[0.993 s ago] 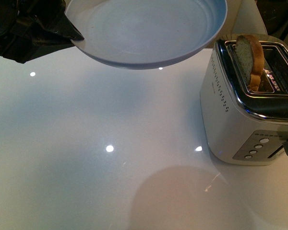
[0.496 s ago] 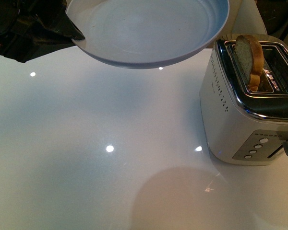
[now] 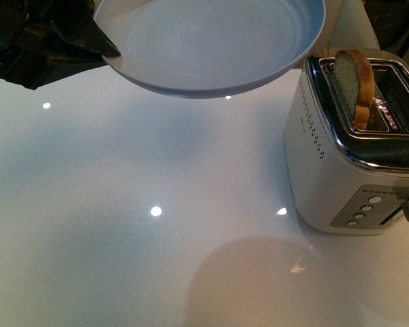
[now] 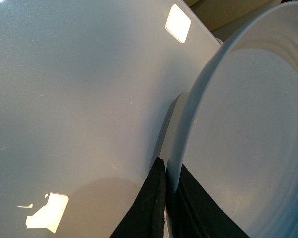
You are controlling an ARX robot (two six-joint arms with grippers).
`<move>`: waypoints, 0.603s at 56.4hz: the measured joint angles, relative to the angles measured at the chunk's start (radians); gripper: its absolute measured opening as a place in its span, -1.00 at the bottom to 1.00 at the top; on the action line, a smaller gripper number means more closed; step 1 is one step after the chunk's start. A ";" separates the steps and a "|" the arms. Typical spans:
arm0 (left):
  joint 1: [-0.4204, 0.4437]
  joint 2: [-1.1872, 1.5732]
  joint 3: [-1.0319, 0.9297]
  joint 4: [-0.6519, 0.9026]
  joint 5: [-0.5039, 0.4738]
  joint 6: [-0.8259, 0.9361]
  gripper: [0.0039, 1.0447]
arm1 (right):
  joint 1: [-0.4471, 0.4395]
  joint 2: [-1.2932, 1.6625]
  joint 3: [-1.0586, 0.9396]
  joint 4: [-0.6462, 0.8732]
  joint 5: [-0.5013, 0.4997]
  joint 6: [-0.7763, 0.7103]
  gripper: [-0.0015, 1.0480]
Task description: Left arm holds plate, right arm toasts bread
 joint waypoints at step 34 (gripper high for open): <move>0.000 0.000 0.000 0.000 -0.001 0.000 -0.94 | 0.000 -0.261 0.000 -0.274 -0.001 -0.001 -0.96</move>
